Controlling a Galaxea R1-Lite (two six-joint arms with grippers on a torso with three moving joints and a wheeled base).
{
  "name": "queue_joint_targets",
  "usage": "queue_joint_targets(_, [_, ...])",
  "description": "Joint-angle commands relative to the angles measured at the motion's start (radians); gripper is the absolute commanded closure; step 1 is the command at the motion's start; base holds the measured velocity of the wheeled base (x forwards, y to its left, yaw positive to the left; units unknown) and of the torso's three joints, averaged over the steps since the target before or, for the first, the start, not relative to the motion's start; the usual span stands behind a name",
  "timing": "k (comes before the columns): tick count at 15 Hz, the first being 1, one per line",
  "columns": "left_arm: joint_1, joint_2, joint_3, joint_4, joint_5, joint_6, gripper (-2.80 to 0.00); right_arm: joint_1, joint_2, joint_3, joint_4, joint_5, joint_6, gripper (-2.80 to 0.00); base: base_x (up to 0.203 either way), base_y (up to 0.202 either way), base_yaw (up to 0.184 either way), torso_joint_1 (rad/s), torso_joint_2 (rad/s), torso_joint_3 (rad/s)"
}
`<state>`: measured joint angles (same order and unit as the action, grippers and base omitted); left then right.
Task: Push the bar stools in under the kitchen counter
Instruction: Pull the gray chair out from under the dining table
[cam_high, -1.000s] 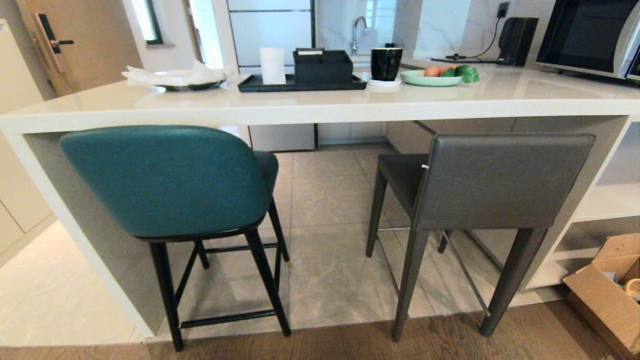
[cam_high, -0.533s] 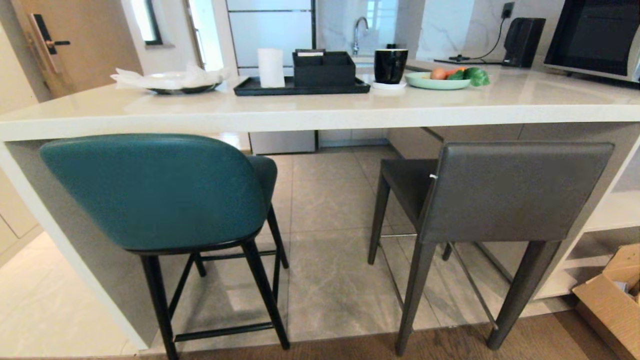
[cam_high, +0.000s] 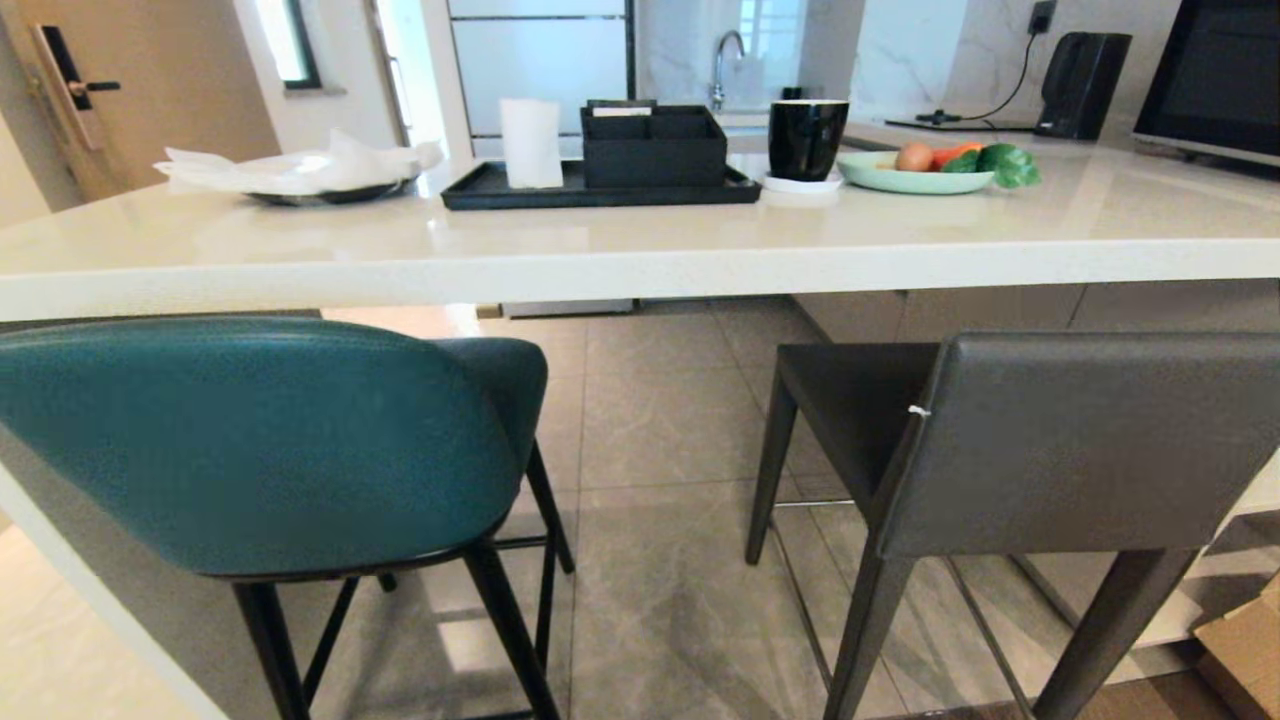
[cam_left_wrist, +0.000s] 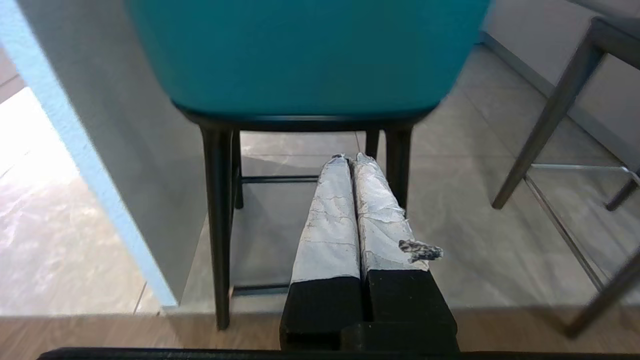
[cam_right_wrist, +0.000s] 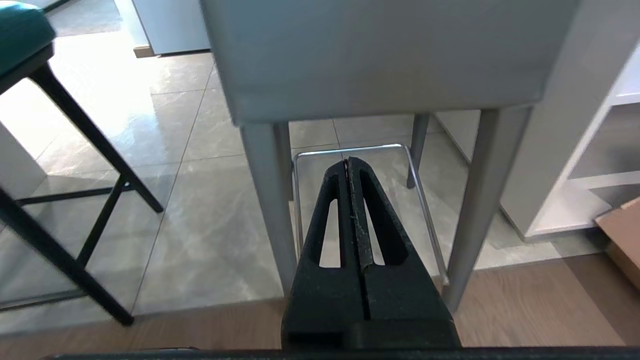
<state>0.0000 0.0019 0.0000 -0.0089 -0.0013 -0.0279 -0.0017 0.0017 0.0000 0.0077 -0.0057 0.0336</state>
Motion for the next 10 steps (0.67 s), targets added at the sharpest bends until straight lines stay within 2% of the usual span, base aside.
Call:
queue_joint_targets(1, [0.000,0.001,0.000,0.000,0.000,-0.001,0.00,0.000,0.001,0.002,0.000,0.000,0.000,0.00,0.129,0.000,0.006,0.012,0.00,0.006])
queue_joint_targets(10, [0.000,0.001,0.000,0.000,0.000,0.000,0.00,0.000,0.001,0.002,0.000,0.000,0.000,0.00,0.000,0.000,0.000,0.000,0.00,0.000])
